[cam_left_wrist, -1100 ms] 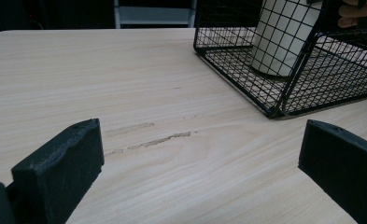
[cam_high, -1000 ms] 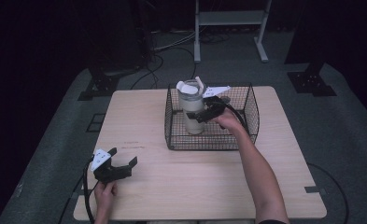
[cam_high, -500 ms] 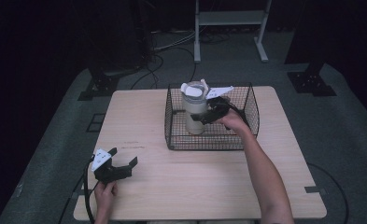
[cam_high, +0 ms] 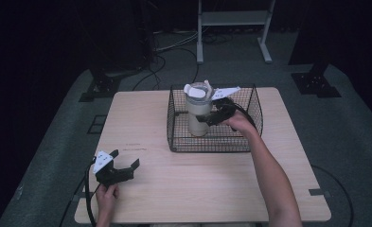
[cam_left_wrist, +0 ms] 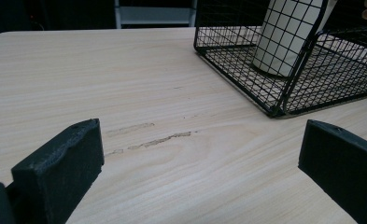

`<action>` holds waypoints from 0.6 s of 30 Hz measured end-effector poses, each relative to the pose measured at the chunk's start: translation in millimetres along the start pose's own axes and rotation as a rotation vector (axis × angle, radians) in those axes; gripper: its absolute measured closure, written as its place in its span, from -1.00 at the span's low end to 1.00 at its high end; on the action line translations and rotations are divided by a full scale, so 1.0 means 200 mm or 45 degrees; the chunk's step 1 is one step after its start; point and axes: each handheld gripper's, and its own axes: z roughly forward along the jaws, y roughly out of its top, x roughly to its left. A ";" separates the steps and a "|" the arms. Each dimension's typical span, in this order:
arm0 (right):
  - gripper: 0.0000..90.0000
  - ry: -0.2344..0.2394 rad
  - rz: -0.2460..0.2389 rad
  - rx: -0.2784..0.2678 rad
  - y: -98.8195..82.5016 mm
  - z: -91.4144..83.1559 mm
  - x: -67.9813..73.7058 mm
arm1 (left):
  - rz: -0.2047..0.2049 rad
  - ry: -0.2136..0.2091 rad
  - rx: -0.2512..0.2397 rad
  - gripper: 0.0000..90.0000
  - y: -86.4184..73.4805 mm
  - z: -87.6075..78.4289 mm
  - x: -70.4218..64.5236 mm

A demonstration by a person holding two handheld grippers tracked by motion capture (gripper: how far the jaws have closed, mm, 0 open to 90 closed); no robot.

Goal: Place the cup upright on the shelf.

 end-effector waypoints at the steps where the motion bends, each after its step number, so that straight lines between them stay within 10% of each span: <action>1: -0.84 0.000 0.000 0.000 0.00 0.00 0.00 | 0.000 0.000 0.000 -1.00 0.00 0.00 0.00; 18: -0.81 -0.014 0.031 0.011 0.03 -0.15 0.01 | 0.010 0.001 0.005 -1.00 0.00 0.00 0.00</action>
